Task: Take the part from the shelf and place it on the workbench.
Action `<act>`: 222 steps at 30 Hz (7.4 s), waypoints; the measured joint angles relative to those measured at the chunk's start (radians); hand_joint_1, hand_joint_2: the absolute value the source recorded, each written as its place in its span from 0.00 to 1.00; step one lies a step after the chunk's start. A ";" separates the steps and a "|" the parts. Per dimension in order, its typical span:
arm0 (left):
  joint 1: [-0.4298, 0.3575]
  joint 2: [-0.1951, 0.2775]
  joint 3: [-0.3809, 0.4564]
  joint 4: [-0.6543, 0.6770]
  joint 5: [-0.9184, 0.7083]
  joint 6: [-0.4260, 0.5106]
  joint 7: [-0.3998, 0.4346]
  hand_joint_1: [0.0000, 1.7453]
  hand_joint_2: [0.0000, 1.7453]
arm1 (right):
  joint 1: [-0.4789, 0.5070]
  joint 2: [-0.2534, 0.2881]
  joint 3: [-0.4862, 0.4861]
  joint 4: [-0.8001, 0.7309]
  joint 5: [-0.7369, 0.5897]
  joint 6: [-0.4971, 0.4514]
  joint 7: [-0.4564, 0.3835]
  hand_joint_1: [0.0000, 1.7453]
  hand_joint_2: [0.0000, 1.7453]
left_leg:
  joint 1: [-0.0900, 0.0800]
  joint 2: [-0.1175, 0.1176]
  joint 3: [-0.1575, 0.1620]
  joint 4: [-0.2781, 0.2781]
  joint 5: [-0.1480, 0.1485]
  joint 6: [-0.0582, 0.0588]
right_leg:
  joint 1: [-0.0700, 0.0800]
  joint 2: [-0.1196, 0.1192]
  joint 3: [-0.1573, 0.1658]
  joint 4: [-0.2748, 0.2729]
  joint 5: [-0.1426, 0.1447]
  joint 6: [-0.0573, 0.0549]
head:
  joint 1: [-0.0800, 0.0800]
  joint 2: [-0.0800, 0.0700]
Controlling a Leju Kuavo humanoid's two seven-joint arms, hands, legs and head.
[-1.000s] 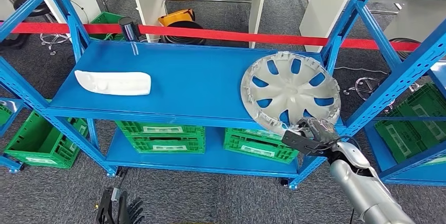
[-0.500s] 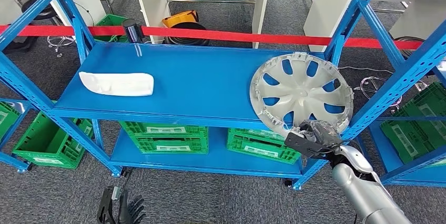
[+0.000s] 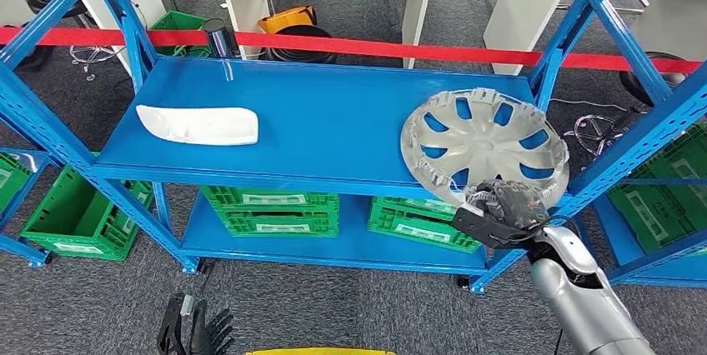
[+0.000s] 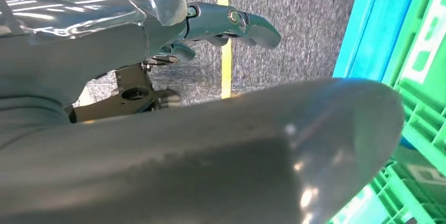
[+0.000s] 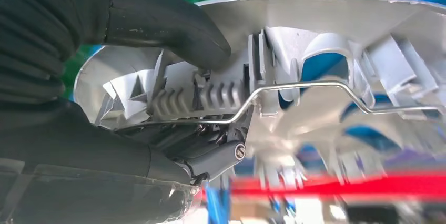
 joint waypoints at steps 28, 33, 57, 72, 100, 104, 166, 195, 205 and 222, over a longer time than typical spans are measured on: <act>-0.003 -0.001 -0.036 0.002 -0.020 -0.022 -0.034 0.00 1.00 | -0.001 0.008 -0.058 -0.538 0.078 -0.164 -0.067 1.00 1.00 | -0.009 0.007 -0.017 -0.028 0.030 0.019 | 0.003 -0.003 -0.055 0.087 -0.044 -0.027 | -0.003 0.000; -0.004 -0.004 -0.037 0.005 -0.011 0.004 -0.007 0.00 1.00 | 0.013 0.027 -0.081 -0.589 0.005 -0.167 -0.090 1.00 1.00 | 0.011 0.004 -0.022 0.004 0.007 -0.025 | -0.028 -0.005 0.053 -0.146 0.054 0.039 | -0.002 0.000; 0.005 0.010 -0.039 0.038 0.012 0.052 0.004 0.00 1.00 | 0.127 0.174 -0.275 -0.756 -1.030 0.270 -0.251 1.00 1.00 | -0.019 0.007 -0.004 -0.024 0.016 0.030 | 0.008 0.003 -0.031 0.031 -0.029 -0.021 | -0.003 0.000; 0.006 0.006 -0.048 0.053 0.021 0.033 -0.003 0.00 1.00 | 0.177 0.192 -0.324 -0.821 -1.406 0.598 -0.200 1.00 1.00 | -0.002 0.006 -0.109 0.211 -0.116 -0.041 | -0.011 -0.001 0.068 -0.162 0.051 -0.028 | -0.005 0.000; 0.005 0.000 -0.041 0.084 0.115 0.031 0.038 0.00 1.00 | 0.323 0.226 -0.253 -0.818 -1.492 0.594 -0.098 1.00 1.00 | -0.016 0.006 -0.024 0.042 -0.039 -0.032 | -0.004 -0.007 0.081 -0.177 0.054 -0.027 | -0.004 0.000; 0.007 0.001 -0.035 0.092 0.127 0.031 0.039 0.00 1.00 | 0.342 0.234 -0.253 -0.818 -1.481 0.585 -0.098 1.00 1.00 | -0.009 0.005 -0.134 0.280 -0.151 -0.049 | -0.004 -0.006 0.081 -0.178 0.055 -0.037 | -0.005 0.000; 0.020 0.004 -0.031 0.101 0.125 0.060 0.015 0.00 1.00 | 0.379 0.260 -0.282 -0.853 -1.356 0.598 -0.118 1.00 1.00 | -0.011 -0.001 -0.159 0.293 -0.129 -0.047 | 0.001 -0.038 0.101 -0.171 0.031 -0.040 | -0.006 0.000; 0.017 0.006 -0.032 0.096 0.125 0.060 0.017 0.00 1.00 | 0.382 0.251 -0.282 -0.864 -1.357 0.601 -0.121 1.00 1.00 | -0.012 -0.007 -0.129 0.209 -0.091 -0.049 | -0.003 -0.024 0.107 -0.176 0.032 -0.045 | -0.005 0.000; 0.011 0.007 -0.032 0.095 0.124 0.060 0.017 0.00 1.00 | 0.375 0.252 -0.281 -0.862 -1.356 0.602 -0.123 1.00 1.00 | -0.028 0.054 -0.048 0.016 0.020 -0.019 | 0.014 -0.117 0.128 -0.180 0.010 -0.026 | -0.005 0.000; 0.014 0.009 -0.033 0.097 0.122 0.060 0.017 0.00 1.00 | 0.370 0.243 -0.278 -0.854 -1.352 0.610 -0.136 1.00 1.00 | -0.015 -0.094 -0.051 0.027 0.010 -0.029 | -0.004 0.013 0.091 -0.165 0.041 -0.030 | -0.003 0.000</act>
